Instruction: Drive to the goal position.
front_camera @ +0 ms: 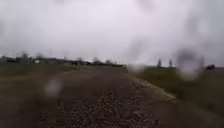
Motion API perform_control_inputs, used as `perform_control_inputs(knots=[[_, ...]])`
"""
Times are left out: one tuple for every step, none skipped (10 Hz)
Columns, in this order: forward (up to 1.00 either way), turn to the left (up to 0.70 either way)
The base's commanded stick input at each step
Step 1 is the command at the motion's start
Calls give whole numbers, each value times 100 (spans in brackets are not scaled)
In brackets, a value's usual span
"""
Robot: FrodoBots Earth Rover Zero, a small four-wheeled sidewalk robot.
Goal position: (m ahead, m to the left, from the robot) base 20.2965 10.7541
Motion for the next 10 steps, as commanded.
perform_control_inputs(knots=[[100, 0], [100, 0], [100, 0], [100, 0], [100, 0], [100, 0], [100, 0], [100, 0], [100, 0], [100, 0]])
